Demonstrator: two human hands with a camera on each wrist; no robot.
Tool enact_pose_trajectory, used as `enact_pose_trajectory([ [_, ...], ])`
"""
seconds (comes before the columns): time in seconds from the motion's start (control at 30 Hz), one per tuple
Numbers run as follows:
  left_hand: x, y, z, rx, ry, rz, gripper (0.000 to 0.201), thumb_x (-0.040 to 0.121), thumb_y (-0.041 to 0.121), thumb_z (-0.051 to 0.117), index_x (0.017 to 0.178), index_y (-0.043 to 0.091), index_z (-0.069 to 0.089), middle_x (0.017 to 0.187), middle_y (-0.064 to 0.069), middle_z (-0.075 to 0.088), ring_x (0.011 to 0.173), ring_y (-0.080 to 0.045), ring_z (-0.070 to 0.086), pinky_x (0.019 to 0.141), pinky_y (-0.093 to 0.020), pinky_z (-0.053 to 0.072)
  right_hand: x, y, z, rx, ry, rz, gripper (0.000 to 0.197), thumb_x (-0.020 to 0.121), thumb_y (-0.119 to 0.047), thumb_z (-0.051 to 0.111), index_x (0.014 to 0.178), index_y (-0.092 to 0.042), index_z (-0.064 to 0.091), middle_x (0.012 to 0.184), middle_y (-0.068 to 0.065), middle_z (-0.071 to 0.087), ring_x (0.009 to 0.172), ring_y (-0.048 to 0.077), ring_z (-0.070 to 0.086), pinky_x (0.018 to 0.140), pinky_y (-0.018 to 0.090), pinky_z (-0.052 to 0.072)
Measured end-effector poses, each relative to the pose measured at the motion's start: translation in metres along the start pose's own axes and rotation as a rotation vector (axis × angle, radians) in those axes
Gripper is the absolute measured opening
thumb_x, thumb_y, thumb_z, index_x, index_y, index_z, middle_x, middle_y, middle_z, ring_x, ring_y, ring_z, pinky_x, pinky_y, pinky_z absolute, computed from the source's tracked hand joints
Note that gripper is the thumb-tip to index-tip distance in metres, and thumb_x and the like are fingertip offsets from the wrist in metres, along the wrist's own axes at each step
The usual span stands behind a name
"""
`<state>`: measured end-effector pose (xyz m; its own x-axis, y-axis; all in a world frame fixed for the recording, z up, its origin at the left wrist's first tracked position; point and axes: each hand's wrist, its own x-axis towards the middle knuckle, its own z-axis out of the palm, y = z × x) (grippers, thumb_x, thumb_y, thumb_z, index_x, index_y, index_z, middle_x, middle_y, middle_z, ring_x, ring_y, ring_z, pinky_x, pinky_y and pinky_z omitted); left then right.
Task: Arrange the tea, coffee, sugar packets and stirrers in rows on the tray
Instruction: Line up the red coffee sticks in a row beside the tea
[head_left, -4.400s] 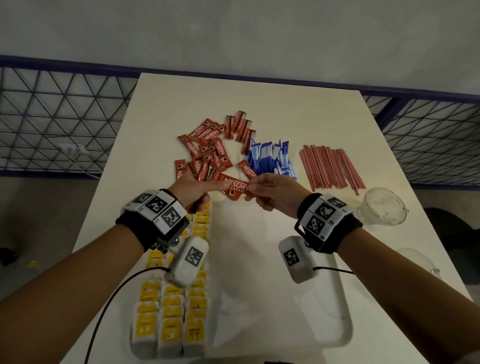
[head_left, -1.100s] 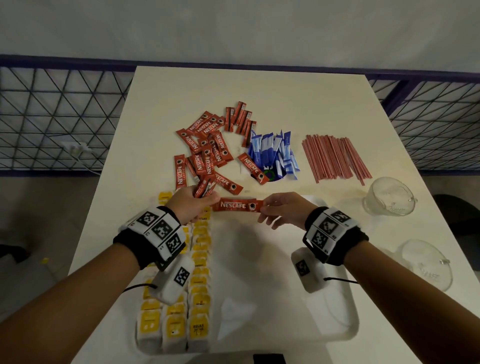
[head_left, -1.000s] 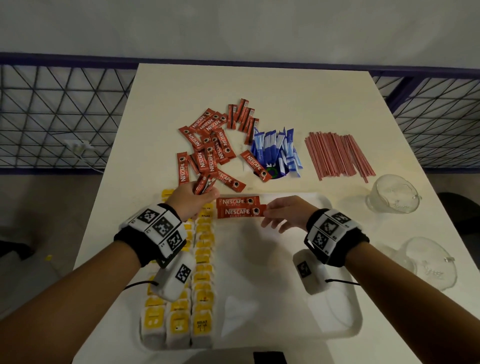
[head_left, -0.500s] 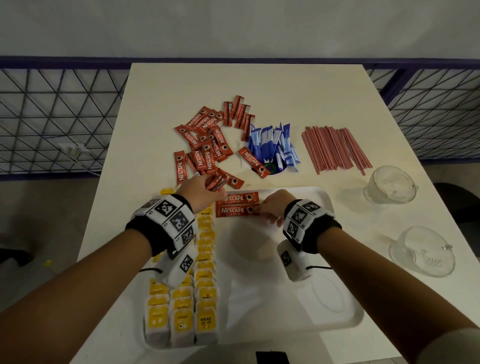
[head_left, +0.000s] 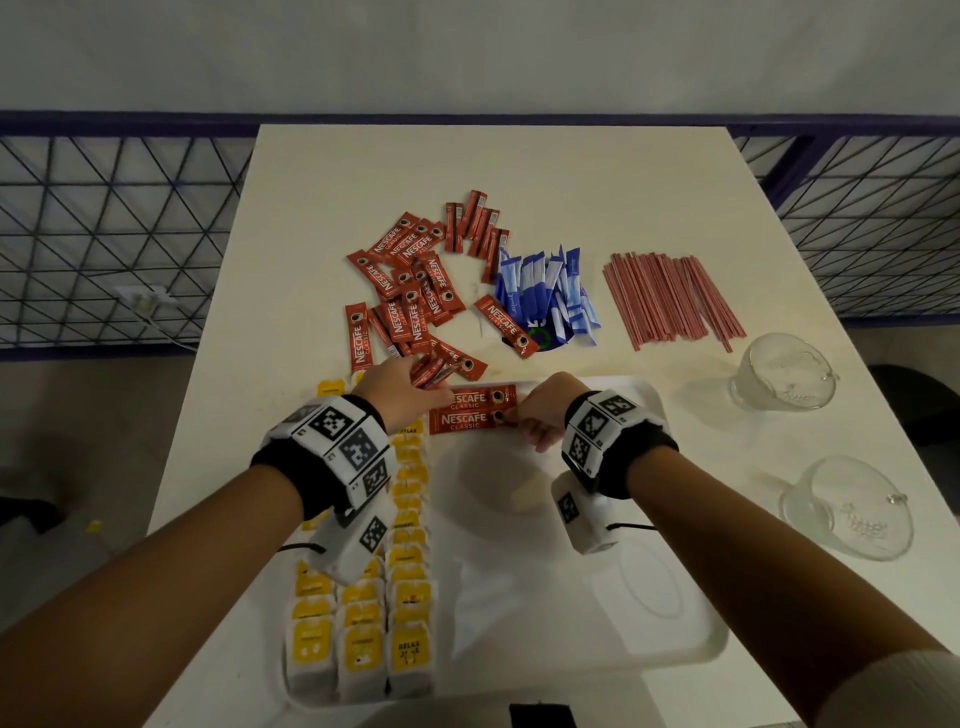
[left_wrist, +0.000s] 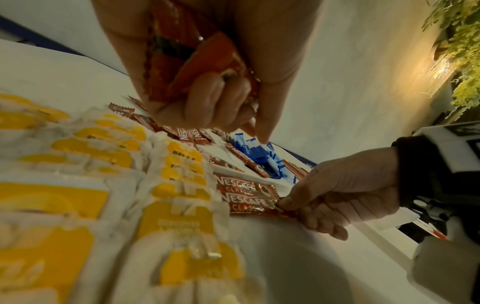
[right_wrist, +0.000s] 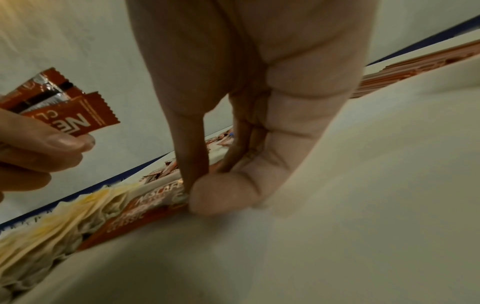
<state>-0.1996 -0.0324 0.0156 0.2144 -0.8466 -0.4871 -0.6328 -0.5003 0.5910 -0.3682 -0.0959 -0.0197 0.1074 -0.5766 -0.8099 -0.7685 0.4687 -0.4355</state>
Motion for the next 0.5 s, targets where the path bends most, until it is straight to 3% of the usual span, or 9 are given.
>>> enact_pose_trajectory([
  [0.07,0.000,0.000,0.000,-0.003,-0.003,0.000,0.044,0.085,0.032,0.064,0.123,0.011,0.057,0.117,-0.007,0.063,0.110,-0.022,0.056,0.090,-0.028,0.042,-0.001,0.001,0.000,0.013,0.006,-0.019,0.027,0.082,-0.014,0.068,0.064,0.000,0.054,0.057,0.012,0.055,0.049,0.021,0.052,0.067,0.035,0.054],
  [0.3,-0.004,0.002,-0.005,-0.038,-0.038,-0.005,0.032,0.085,0.030,0.064,0.112,0.013,0.060,0.097,-0.008,0.063,0.104,-0.029,0.060,0.078,-0.028,0.043,0.000,0.003,-0.001,0.031,0.022,-0.033,0.027,0.084,-0.016,0.066,0.066,0.000,0.054,0.052,0.011,0.058,0.050,0.021,0.055,0.064,0.033,0.055],
  [0.37,-0.003,0.001,-0.008,-0.057,-0.113,-0.008,0.037,0.086,0.029,0.063,0.118,0.013,0.056,0.102,-0.011,0.064,0.093,-0.028,0.061,0.076,-0.028,0.043,-0.003,0.003,-0.003,0.046,0.024,-0.040,0.028,0.085,-0.017,0.066,0.066,-0.001,0.055,0.051,0.009,0.058,0.047,0.020,0.056,0.056,0.030,0.055],
  [0.43,-0.001,-0.001,-0.012,-0.104,-0.193,-0.004,0.037,0.088,0.026,0.061,0.121,0.011,0.054,0.090,-0.007,0.063,0.075,-0.019,0.058,0.071,-0.028,0.046,-0.010,0.003,-0.007,0.067,0.004,-0.073,0.026,0.087,-0.016,0.064,0.068,-0.001,0.054,0.052,0.009,0.059,0.042,0.017,0.057,0.052,0.028,0.054],
  [0.5,-0.001,-0.002,-0.015,-0.266,-0.260,-0.024,0.033,0.092,0.019,0.054,0.122,0.006,0.051,0.086,-0.006,0.063,0.070,-0.016,0.059,0.063,-0.025,0.050,-0.019,0.001,-0.010,0.159,-0.037,-0.157,0.018,0.086,-0.013,0.064,0.076,-0.002,0.053,0.058,0.010,0.061,0.045,0.016,0.057,0.051,0.025,0.054],
])
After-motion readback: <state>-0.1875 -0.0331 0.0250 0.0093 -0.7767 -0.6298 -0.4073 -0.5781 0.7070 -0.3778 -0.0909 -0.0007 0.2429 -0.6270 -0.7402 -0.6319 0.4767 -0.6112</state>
